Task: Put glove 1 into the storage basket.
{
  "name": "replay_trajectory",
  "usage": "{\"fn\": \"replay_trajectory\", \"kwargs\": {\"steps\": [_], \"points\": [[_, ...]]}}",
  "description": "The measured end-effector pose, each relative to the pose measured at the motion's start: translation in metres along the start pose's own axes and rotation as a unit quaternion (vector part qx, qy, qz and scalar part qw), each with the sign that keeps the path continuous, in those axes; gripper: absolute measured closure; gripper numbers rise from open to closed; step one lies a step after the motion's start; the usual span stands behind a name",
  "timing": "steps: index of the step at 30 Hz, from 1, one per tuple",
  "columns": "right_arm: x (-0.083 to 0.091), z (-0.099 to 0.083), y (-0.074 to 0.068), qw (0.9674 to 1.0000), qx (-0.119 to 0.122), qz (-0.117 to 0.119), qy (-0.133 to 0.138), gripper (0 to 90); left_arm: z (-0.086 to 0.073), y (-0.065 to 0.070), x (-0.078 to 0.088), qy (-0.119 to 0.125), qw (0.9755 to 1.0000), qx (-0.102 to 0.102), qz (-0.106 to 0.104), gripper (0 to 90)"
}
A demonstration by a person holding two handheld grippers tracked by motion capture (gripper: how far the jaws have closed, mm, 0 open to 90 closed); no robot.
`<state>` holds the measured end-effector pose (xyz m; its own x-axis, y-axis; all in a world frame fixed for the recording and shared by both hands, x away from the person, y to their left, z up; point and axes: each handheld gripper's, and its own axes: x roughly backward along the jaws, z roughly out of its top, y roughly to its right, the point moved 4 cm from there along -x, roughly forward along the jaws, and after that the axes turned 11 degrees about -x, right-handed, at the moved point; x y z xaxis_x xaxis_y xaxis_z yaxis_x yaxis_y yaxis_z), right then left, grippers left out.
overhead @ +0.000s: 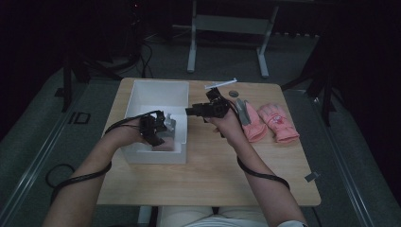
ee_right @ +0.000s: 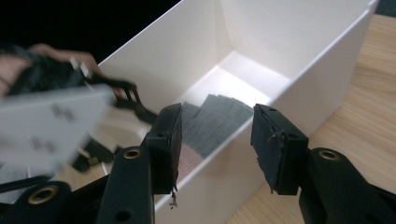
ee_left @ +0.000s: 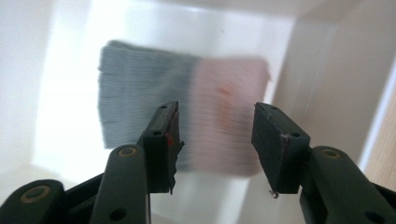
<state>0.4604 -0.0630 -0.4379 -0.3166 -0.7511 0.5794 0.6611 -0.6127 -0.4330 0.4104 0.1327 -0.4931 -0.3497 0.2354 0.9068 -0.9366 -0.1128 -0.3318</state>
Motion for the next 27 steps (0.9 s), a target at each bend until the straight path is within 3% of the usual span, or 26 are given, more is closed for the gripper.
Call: {"fn": "replay_trajectory", "kwargs": {"steps": [1,4,6,7,11,12,13,16,17,20,21,24,25,27], "points": [[0.009,-0.004,0.000,0.9999,0.011,-0.004,0.005,52.3,0.002,-0.001,0.012,0.021,0.9996,0.018,0.003,52.4],[0.021,-0.010,0.000,0.9998,0.017,-0.004,0.009,52.2,0.007,-0.003,0.029,0.050,0.9978,0.043,0.006,53.8],[0.024,-0.011,0.001,0.9997,0.021,-0.008,0.010,52.2,0.009,-0.004,0.033,0.058,0.9972,0.046,0.006,55.9],[0.030,-0.014,0.002,0.9996,0.025,-0.010,0.011,52.3,0.015,-0.004,0.044,0.082,0.9951,0.054,0.006,57.7],[0.042,-0.020,0.006,0.9991,0.034,-0.017,0.016,52.2,0.031,-0.003,0.059,0.119,0.9911,0.059,0.008,57.8],[0.042,-0.020,0.006,0.9991,0.034,-0.017,0.016,52.2,0.031,-0.003,0.059,0.119,0.9911,0.059,0.008,58.4],[0.047,-0.023,0.009,0.9988,0.039,-0.024,0.017,52.2,0.041,0.001,0.063,0.136,0.9892,0.054,0.004,59.0],[0.052,-0.026,0.013,0.9988,0.037,-0.027,0.018,52.6,0.049,0.004,0.063,0.137,0.9894,0.049,0.005,59.0],[0.058,-0.029,0.017,0.9983,0.041,-0.035,0.020,53.0,0.060,0.008,0.062,0.136,0.9896,0.046,0.008,59.0],[0.066,-0.034,0.025,0.9979,0.040,-0.047,0.020,54.7,0.068,0.011,0.061,0.133,0.9898,0.049,0.011,59.9],[0.069,-0.035,0.028,0.9978,0.040,-0.048,0.024,55.0,0.078,0.013,0.060,0.139,0.9882,0.063,0.013,60.9],[0.076,-0.038,0.034,0.9974,0.040,-0.053,0.030,55.4,0.086,0.015,0.059,0.145,0.9870,0.069,0.013,60.9],[0.083,-0.041,0.039,0.9967,0.044,-0.055,0.041,56.1,0.098,0.021,0.058,0.158,0.9845,0.074,0.008,60.9],[0.090,-0.044,0.044,0.9957,0.051,-0.059,0.050,56.3,0.109,0.028,0.056,0.163,0.9835,0.079,0.010,60.9]]}}
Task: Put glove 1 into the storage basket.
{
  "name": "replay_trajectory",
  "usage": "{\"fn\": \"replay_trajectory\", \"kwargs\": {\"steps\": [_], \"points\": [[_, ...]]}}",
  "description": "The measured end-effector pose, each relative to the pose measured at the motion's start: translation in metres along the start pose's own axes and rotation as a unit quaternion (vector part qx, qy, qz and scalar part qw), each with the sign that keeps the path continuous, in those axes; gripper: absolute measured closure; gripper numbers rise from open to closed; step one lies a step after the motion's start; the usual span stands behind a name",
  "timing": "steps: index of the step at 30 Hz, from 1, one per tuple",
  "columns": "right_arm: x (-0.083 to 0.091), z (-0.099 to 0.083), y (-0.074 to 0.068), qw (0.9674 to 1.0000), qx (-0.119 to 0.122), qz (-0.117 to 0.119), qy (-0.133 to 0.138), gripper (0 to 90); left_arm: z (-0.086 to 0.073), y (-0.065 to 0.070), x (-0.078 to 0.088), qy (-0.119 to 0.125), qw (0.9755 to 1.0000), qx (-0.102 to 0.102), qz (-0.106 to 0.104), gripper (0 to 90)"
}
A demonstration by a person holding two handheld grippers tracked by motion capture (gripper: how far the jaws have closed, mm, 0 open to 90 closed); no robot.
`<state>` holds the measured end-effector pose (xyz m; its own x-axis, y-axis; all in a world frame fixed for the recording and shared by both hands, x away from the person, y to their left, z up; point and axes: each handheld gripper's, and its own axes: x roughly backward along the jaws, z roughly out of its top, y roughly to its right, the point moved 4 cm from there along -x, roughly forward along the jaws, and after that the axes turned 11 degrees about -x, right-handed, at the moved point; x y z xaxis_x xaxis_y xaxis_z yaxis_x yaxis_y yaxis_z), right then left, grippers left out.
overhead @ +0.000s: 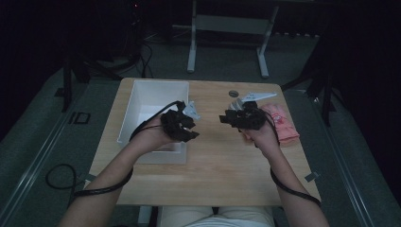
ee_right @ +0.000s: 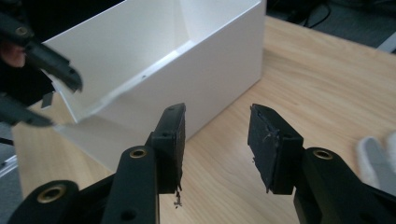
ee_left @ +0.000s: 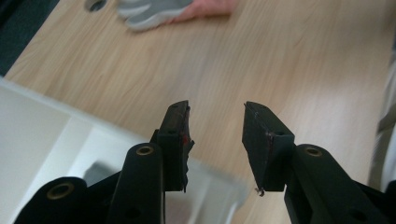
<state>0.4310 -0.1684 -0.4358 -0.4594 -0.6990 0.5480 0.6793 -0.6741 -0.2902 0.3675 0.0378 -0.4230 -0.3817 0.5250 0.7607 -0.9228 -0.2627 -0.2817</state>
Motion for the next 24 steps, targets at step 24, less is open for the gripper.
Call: {"fn": "replay_trajectory", "kwargs": {"steps": [24], "points": [[0.038,-0.052,0.084,0.9952,-0.026,-0.095,0.003,59.2,0.019,0.104,-0.078,0.054,0.9983,-0.015,-0.019,48.4]]}}
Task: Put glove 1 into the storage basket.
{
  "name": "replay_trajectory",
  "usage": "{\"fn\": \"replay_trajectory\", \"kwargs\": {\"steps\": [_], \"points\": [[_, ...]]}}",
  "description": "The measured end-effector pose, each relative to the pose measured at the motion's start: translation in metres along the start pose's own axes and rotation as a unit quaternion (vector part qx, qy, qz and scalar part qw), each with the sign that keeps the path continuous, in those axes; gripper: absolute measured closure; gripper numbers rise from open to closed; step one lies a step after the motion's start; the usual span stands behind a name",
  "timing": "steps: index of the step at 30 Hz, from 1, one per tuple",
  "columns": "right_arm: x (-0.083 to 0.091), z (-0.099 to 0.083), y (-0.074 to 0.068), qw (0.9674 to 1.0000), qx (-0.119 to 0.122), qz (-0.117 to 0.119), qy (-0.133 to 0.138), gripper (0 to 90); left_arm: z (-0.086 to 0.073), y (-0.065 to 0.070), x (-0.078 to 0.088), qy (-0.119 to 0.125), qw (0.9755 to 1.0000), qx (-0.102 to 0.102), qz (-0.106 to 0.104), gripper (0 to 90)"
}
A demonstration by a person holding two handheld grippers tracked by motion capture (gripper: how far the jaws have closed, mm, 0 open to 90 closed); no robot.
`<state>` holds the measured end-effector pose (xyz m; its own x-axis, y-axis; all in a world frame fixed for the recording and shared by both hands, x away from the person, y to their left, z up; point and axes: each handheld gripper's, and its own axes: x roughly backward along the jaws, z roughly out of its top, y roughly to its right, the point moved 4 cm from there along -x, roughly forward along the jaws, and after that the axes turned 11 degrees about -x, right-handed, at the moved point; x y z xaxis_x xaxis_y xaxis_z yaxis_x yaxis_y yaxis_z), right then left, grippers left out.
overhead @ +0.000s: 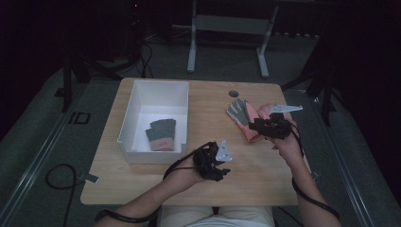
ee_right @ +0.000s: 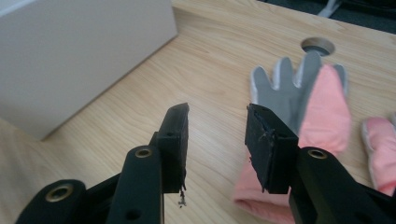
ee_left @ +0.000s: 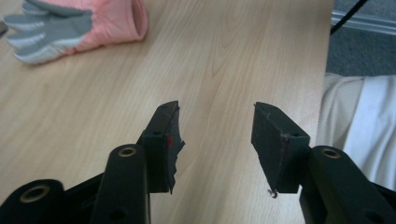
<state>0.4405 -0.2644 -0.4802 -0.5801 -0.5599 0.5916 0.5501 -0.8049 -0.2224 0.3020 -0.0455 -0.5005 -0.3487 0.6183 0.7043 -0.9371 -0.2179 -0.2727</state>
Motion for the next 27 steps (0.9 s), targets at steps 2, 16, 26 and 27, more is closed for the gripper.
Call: {"fn": "replay_trajectory", "kwargs": {"steps": [2,16,26,27], "points": [[-0.001,-0.002,0.006,1.0000,-0.005,-0.002,0.000,59.5,-0.007,0.003,-0.008,0.006,0.9999,0.011,0.011,44.6],[-0.032,-0.001,0.031,0.9992,0.004,-0.035,-0.019,65.0,-0.057,0.023,-0.042,0.035,0.9956,0.087,-0.005,6.1],[-0.072,0.014,0.038,0.9967,0.033,-0.054,-0.051,67.0,-0.073,0.026,-0.041,0.075,0.9893,0.114,0.051,1.0],[-0.072,0.014,0.038,0.9967,0.033,-0.054,-0.051,67.0,-0.073,0.026,-0.041,0.075,0.9893,0.114,0.051,1.0]]}}
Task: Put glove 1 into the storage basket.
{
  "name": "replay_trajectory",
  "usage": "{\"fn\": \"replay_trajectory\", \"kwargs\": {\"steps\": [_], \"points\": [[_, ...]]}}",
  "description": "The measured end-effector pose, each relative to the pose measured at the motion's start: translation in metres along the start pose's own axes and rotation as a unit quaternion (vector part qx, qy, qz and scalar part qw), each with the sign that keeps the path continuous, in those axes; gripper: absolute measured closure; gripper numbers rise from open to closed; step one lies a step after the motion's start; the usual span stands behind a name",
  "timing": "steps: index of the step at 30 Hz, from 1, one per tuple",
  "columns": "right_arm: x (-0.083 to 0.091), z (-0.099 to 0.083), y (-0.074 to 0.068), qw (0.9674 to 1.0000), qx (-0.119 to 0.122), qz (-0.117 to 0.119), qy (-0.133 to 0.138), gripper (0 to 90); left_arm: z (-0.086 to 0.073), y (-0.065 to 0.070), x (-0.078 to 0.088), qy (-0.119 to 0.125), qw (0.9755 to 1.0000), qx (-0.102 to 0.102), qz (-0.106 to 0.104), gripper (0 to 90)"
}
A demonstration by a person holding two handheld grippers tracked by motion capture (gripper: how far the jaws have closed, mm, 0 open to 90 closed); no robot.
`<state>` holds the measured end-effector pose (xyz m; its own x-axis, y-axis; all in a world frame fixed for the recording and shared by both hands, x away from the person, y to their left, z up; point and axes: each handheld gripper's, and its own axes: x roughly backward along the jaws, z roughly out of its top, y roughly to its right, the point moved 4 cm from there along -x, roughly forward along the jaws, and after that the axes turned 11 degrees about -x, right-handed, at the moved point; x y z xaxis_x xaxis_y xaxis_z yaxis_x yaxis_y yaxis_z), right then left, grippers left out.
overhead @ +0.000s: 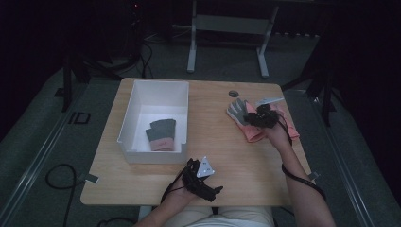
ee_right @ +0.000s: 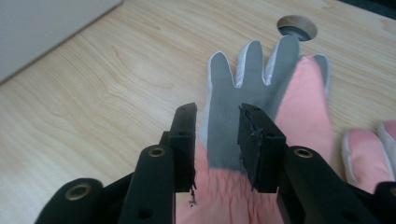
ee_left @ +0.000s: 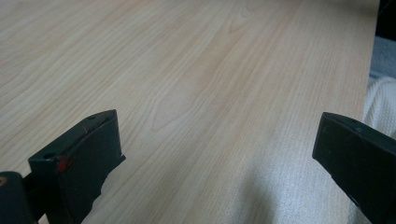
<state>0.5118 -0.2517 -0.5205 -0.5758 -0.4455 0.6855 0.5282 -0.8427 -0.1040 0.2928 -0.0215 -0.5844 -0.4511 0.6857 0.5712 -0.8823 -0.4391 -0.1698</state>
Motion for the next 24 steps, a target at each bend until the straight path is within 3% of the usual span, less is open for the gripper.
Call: {"fn": "replay_trajectory", "kwargs": {"steps": [2,7,9,14,19,24], "points": [[-0.011,0.001,0.000,0.9998,0.010,-0.013,-0.007,67.0,-0.003,0.003,0.001,-0.003,0.9995,-0.021,0.021,1.0],[-0.033,-0.001,0.010,0.9971,0.025,-0.061,-0.038,67.0,-0.007,0.005,0.001,0.002,0.9997,-0.016,0.019,1.0],[-0.040,-0.005,0.013,0.9960,0.026,-0.068,-0.051,67.2,-0.007,0.004,0.001,0.004,0.9996,-0.016,0.021,1.1],[-0.051,-0.012,0.016,0.9961,0.009,-0.068,-0.057,75.1,-0.009,0.005,0.000,0.004,0.9995,-0.021,0.023,1.1],[-0.050,-0.014,0.014,0.9957,-0.011,-0.075,-0.053,85.8,-0.009,0.007,-0.001,0.003,0.9994,-0.026,0.024,1.1],[-0.037,-0.010,0.007,0.9954,-0.061,-0.067,-0.031,88.8,-0.009,0.005,0.000,0.005,0.9992,-0.027,0.028,1.1]]}}
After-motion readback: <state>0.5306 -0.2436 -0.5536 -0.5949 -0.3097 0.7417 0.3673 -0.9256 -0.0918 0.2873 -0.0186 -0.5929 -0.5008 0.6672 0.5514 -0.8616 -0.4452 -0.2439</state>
